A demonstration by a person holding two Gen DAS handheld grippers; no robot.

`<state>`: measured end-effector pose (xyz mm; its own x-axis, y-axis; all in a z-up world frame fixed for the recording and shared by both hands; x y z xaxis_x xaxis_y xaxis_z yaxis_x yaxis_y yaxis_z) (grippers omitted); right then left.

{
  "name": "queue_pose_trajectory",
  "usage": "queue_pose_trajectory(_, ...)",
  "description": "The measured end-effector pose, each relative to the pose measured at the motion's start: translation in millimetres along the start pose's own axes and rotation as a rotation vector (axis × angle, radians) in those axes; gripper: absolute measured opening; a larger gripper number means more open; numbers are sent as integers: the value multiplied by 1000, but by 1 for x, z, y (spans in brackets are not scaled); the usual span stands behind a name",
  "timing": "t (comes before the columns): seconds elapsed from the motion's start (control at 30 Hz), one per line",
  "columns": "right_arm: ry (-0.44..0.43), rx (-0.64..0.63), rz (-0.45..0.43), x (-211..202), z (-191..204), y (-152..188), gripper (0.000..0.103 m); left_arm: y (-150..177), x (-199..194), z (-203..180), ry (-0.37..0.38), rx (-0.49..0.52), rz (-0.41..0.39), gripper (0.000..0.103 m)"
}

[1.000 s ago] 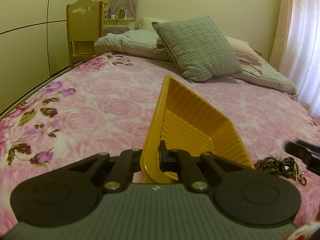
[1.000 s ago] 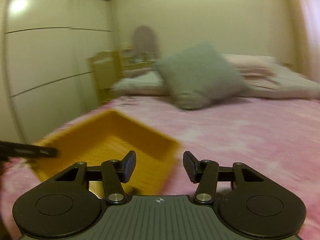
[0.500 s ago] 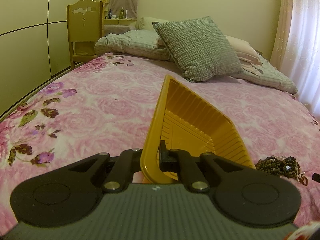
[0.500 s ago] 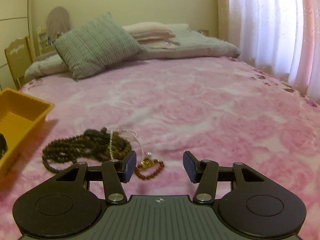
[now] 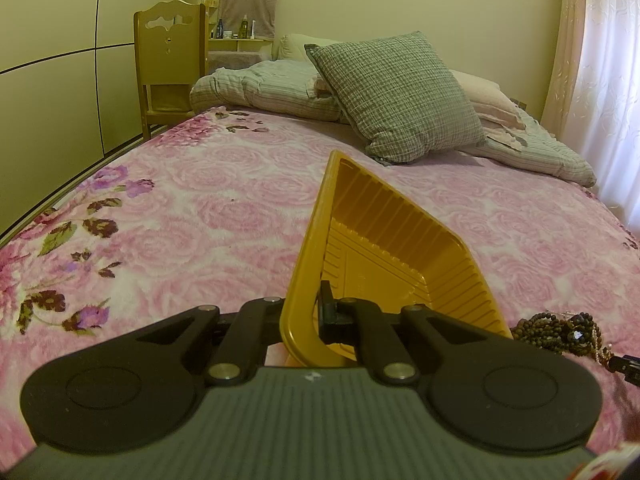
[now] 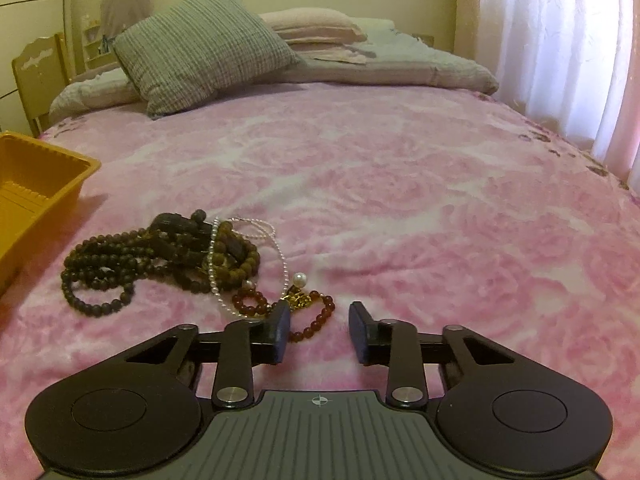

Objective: Organize jewelry

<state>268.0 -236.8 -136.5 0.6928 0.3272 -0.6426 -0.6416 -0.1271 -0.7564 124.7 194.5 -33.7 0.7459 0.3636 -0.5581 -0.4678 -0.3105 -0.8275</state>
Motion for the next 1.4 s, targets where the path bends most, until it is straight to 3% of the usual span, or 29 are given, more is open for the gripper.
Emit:
queue_pose_trajectory(0.13, 13, -16, 24, 6, 0, 1, 17, 0, 0, 0, 0, -1, 1, 5)
queue_pose_trajectory(0.17, 12, -25, 29, 6, 1, 1, 7, 0, 0, -1, -1, 0, 0, 5)
queue_pose_trajectory(0.2, 10, -29, 31, 5, 2, 1, 4, 0, 0, -1, -1, -1, 0, 5)
queue_pose_trajectory(0.43, 21, -52, -28, -19, 5, -11, 4, 0, 0, -1, -1, 0, -1, 5)
queue_pose_trajectory(0.77, -48, -109, -168, -65, 36, -67, 4, -1, 0, -1, -1, 2, -1, 5)
queue_pose_trajectory(1.07, -239, -126, -224, -79, 94, -106, 4, -3, 0, -1, -1, 7, -3, 5)
queue_pose_trajectory(1.4, -468, -196, -201, -65, 190, -121, 4, -3, -1, -1, -1, 6, -3, 5)
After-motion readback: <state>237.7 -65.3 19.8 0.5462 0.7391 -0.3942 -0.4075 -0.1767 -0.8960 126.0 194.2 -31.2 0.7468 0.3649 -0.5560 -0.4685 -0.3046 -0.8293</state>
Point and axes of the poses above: each gripper's, at about its wrist camera, not at the fingertips, and x roughly the way its jaws point, z to its left, y to its underside, the point moved 10 cm from there along x, roughly the way its jaws point, and after that the axes turned 6 degrees about -y, right-handed, at the moved point
